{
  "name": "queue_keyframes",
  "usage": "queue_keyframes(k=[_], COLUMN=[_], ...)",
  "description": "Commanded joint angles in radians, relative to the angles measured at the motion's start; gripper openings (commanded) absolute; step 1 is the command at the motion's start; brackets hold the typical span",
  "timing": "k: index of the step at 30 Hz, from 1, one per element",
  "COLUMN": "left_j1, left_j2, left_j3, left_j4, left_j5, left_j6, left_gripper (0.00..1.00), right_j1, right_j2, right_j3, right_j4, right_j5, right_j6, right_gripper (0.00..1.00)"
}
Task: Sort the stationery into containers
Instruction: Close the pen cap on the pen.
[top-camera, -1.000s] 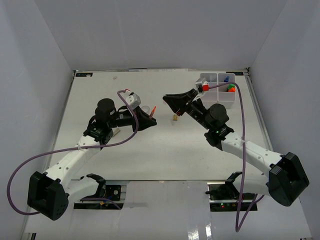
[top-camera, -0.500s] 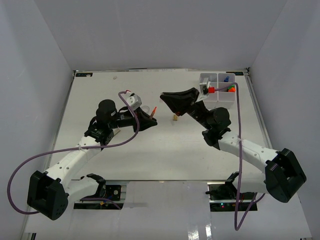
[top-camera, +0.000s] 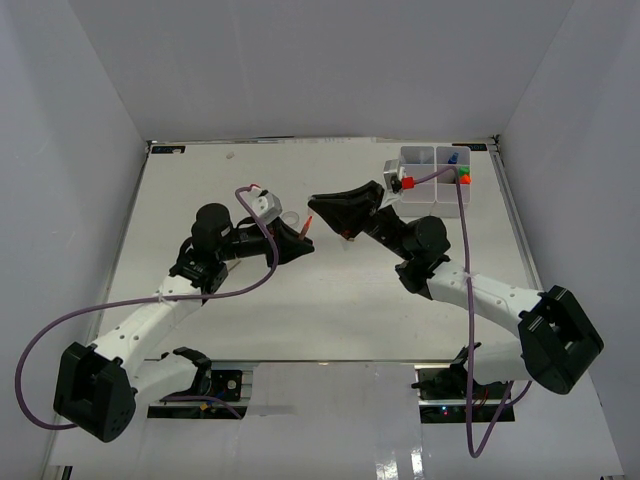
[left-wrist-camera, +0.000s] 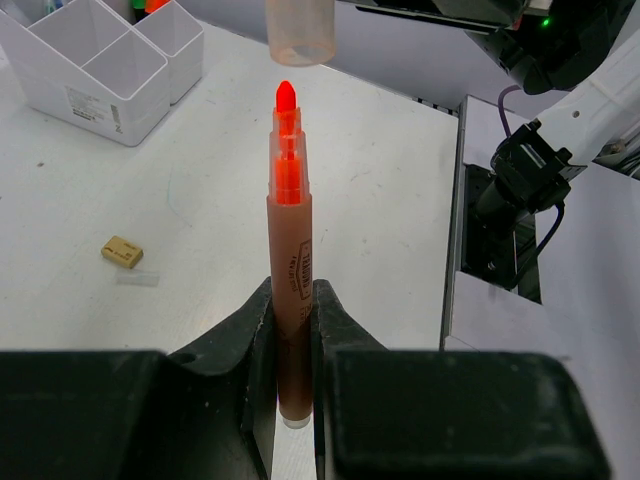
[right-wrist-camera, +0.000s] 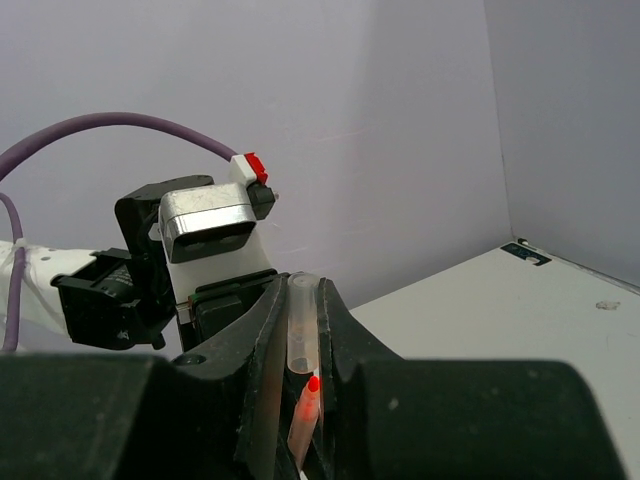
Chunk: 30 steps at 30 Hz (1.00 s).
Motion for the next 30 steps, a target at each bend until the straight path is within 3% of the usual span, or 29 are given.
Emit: queue_keyframes(k=[1,19,25,30], left_j1=[-0.005,-0.005,-0.005,-0.005], left_j2=[-0.033,-0.057,-0.056,-0.048], left_j3=[-0.008,-0.033,-0.034,-0.018], left_j4=[0.041,0.099,0.193,0.25], left_j5=[0.002,-0.004,0.008,0.019], left_j6=[0.004,-0.007,-0.054,-0.081], left_gripper=[0.0,0.0,0.0,0.0], right_j1=[0.009,0.018,0.022,0.023], right_j2=[-0.003,0.001,0.011,0.018], right_j3=[0.043,0.035,0.041,0.055], right_j4=[0.084,0.078,0.081,0.08], right_j5=[-0.008,-0.019,-0.031,-0.04], right_j6=[-0.007,-0.017,-0.017,-0.017], right_gripper=[0.08,0.08,0.08,0.13])
